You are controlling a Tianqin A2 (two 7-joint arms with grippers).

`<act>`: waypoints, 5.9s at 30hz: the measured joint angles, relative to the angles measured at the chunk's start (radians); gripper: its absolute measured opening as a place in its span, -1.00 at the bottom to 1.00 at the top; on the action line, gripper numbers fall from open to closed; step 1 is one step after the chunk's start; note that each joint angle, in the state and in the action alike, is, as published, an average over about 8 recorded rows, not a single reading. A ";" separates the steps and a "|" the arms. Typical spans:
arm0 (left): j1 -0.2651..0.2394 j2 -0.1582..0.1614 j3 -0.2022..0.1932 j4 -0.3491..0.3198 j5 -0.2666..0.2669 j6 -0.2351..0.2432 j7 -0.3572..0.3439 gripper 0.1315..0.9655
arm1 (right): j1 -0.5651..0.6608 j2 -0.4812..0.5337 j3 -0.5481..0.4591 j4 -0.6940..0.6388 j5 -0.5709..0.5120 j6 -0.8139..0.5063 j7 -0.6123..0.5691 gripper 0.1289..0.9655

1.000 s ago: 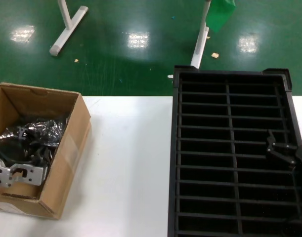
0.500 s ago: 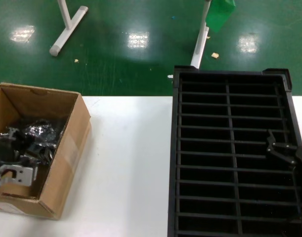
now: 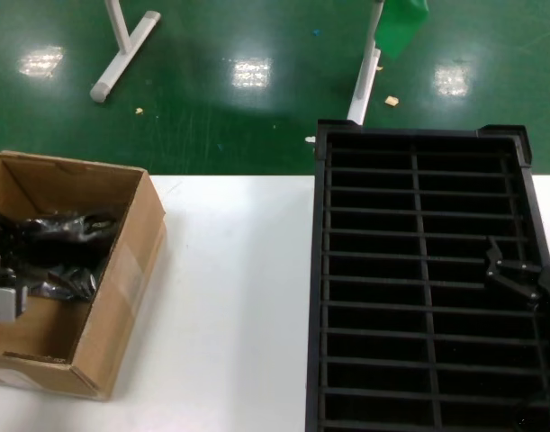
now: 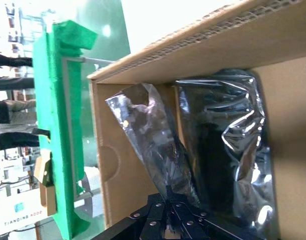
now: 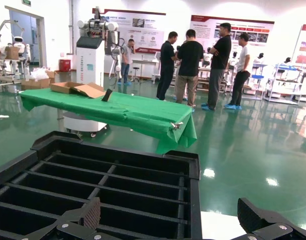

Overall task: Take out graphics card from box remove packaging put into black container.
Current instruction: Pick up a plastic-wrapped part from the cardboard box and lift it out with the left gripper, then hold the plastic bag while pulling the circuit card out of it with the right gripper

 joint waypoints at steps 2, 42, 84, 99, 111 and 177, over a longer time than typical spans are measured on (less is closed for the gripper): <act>0.007 -0.012 -0.018 0.001 -0.072 0.009 0.052 -0.97 | 0.000 0.000 0.000 0.000 0.000 0.000 0.000 1.00; -0.067 -0.118 -0.183 -0.118 -0.479 0.268 0.325 -0.97 | 0.000 0.000 0.000 0.000 0.000 0.000 0.000 1.00; -0.069 -0.103 -0.036 -0.572 -0.375 0.339 0.051 -0.97 | -0.244 0.040 0.248 0.201 0.281 -0.513 -0.189 0.77; 0.198 -0.160 -0.091 -0.801 -0.181 0.216 -0.152 -0.97 | -0.406 0.205 0.336 0.160 0.487 -1.021 -0.296 0.09; 0.292 -0.188 -0.122 -0.814 -0.280 0.190 -0.065 -0.97 | -0.410 0.216 0.324 0.194 0.512 -1.088 -0.310 -0.40; 0.501 -0.084 -0.321 -0.814 -0.576 0.310 0.294 -0.97 | -0.295 0.220 0.151 0.252 0.427 -0.954 -0.287 -0.96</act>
